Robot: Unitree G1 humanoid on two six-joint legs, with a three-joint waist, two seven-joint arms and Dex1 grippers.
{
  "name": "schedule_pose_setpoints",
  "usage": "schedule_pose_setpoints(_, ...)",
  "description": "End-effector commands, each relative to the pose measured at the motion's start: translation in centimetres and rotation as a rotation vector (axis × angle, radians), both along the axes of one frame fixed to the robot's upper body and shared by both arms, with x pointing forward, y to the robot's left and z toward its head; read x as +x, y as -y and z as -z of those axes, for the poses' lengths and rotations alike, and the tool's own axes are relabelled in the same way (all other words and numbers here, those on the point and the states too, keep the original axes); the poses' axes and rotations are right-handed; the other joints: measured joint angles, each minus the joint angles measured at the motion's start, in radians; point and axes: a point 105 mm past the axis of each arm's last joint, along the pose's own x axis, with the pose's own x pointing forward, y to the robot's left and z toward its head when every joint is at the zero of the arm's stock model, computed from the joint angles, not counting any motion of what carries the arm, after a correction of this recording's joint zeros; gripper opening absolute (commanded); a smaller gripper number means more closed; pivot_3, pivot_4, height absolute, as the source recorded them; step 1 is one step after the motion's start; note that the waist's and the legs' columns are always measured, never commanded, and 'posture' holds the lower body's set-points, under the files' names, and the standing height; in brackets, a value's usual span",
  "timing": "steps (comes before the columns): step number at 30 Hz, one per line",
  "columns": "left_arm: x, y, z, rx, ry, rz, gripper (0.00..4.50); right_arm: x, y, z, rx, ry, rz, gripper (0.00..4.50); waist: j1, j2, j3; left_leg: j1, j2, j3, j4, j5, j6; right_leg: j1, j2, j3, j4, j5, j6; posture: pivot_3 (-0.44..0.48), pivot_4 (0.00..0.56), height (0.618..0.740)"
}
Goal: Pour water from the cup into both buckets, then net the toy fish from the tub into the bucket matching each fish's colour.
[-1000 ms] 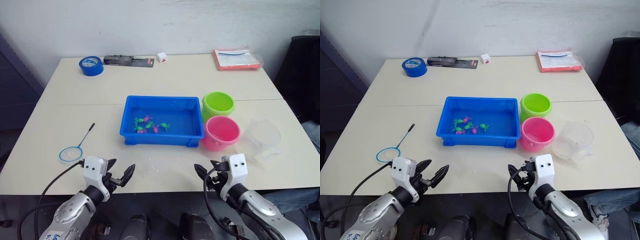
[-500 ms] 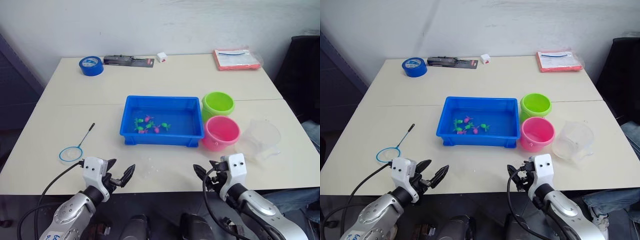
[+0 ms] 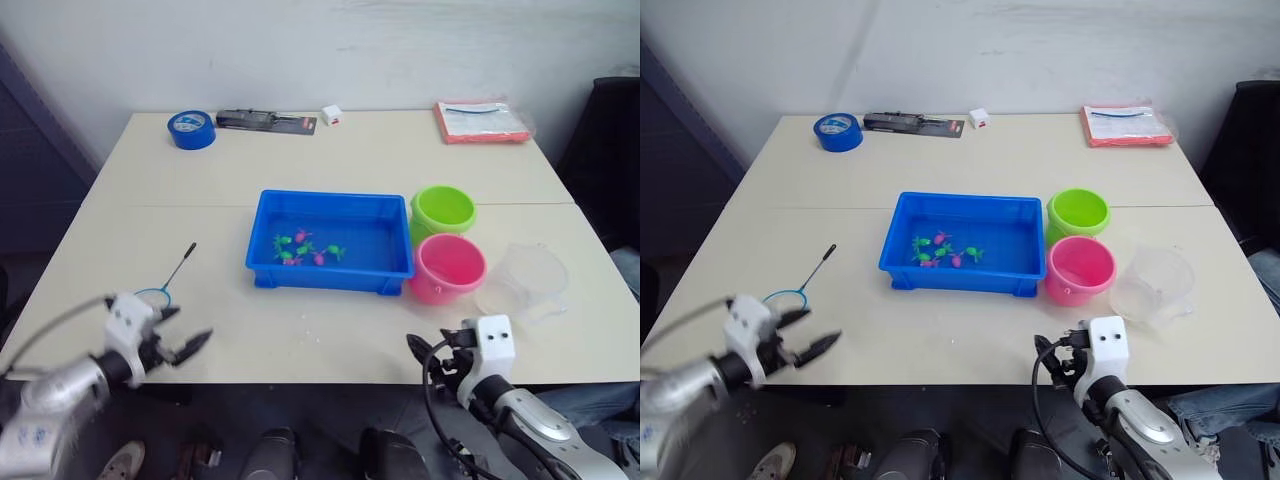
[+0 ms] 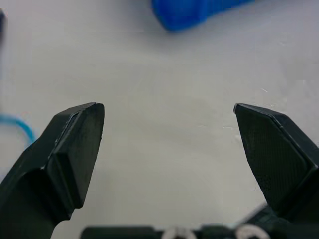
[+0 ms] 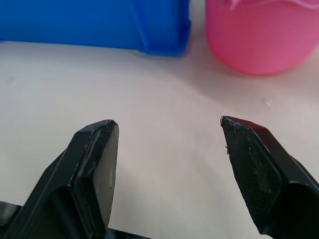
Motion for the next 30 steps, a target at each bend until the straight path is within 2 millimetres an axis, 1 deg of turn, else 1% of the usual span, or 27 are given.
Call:
schedule_pose_setpoints(1,1.6,1.8,-2.8,-0.049,0.055,0.165,4.47,0.2,2.9,-0.7,-0.061,0.046,0.152,4.5,-0.003,-0.001,-0.002,0.001,0.0,0.001,0.0,0.0,0.003,0.001,0.0,0.001,0.001,0.001,0.001,0.0,0.15,0.737)
schedule_pose_setpoints(2,2.1,3.0,-3.7,-0.059,0.059,0.247,4.47,0.2,3.9,-0.8,-0.079,0.054,0.215,4.5,-0.004,-0.002,-0.002,0.002,-0.001,0.002,0.001,0.0,0.003,0.005,-0.001,0.001,0.006,0.006,0.006,0.0,0.15,0.737)
schedule_pose_setpoints(3,2.5,4.3,-4.4,-0.06,0.062,0.329,4.47,0.0,4.9,-1.0,-0.105,0.061,0.282,4.5,-0.004,-0.003,-0.003,0.001,-0.002,0.002,0.001,0.0,0.002,0.004,0.0,0.001,0.007,0.01,0.012,0.0,0.15,0.737)
schedule_pose_setpoints(4,2.7,5.5,-4.8,-0.062,0.06,0.399,4.47,-0.1,5.7,-1.1,-0.116,0.068,0.341,4.5,-0.006,-0.003,-0.003,0.001,-0.002,0.002,0.001,0.003,-0.002,0.005,0.001,0.001,0.009,0.01,0.013,0.0,0.15,0.737)
schedule_pose_setpoints(8,3.6,9.6,-6.1,-0.045,0.063,0.596,4.47,-1.0,8.0,-1.3,-0.136,0.078,0.531,4.5,-0.02,0.0,-0.002,0.002,-0.002,0.003,-0.001,0.004,-0.005,0.006,0.006,0.0,0.009,0.011,0.014,0.0,0.15,0.737)
schedule_pose_setpoints(11,3.7,11.9,-6.7,-0.032,0.056,0.715,4.47,-1.3,9.1,-1.6,-0.131,0.092,0.644,4.5,-0.028,0.0,-0.002,0.004,-0.002,0.006,-0.001,0.005,-0.006,0.006,0.011,-0.001,0.011,0.01,0.017,0.0,0.15,0.737)
schedule_pose_setpoints(13,3.7,13.3,-7.1,-0.035,0.058,0.782,4.47,-1.3,9.5,-1.9,-0.119,0.106,0.698,4.5,-0.034,-0.003,0.0,0.008,0.0,0.01,-0.002,0.006,-0.006,0.007,0.015,0.002,0.012,0.01,0.018,0.0,0.15,0.737)
schedule_pose_setpoints(14,3.8,14.0,-7.2,-0.041,0.063,0.806,4.47,-1.2,9.6,-2.0,-0.116,0.113,0.716,4.5,-0.035,-0.004,0.001,0.011,0.001,0.012,-0.003,0.006,-0.007,0.008,0.016,0.004,0.012,0.01,0.018,0.0,0.15,0.737)
schedule_pose_setpoints(15,3.8,14.4,-7.3,-0.044,0.065,0.818,4.47,-1.1,9.7,-2.1,-0.115,0.117,0.726,4.5,-0.036,-0.005,0.001,0.012,0.002,0.012,-0.003,0.006,-0.007,0.008,0.017,0.005,0.013,0.009,0.019,0.0,0.15,0.737)
schedule_pose_setpoints(17,4.0,15.9,-7.4,-0.054,0.075,0.856,4.47,-0.7,9.6,-2.4,-0.096,0.135,0.748,4.5,-0.038,-0.004,0.002,0.012,0.003,0.013,-0.003,0.005,-0.008,0.008,0.018,0.009,0.014,0.009,0.02,0.0,0.15,0.737)
schedule_pose_setpoints(23,4.4,18.0,-6.9,-0.071,0.083,0.889,4.47,0.4,9.8,-2.8,-0.055,0.159,0.805,4.5,-0.049,-0.003,0.002,0.013,0.003,0.015,-0.003,0.005,-0.008,0.008,0.018,0.016,0.015,0.009,0.02,0.0,0.15,0.737)
schedule_pose_setpoints(30,4.5,19.0,-6.7,-0.069,0.077,0.906,4.47,2.4,9.5,-2.6,-0.018,0.166,0.798,4.5,-0.05,-0.003,0.002,0.014,0.003,0.015,-0.002,0.005,-0.007,0.008,0.018,0.017,0.016,0.009,0.02,0.0,0.15,0.737)
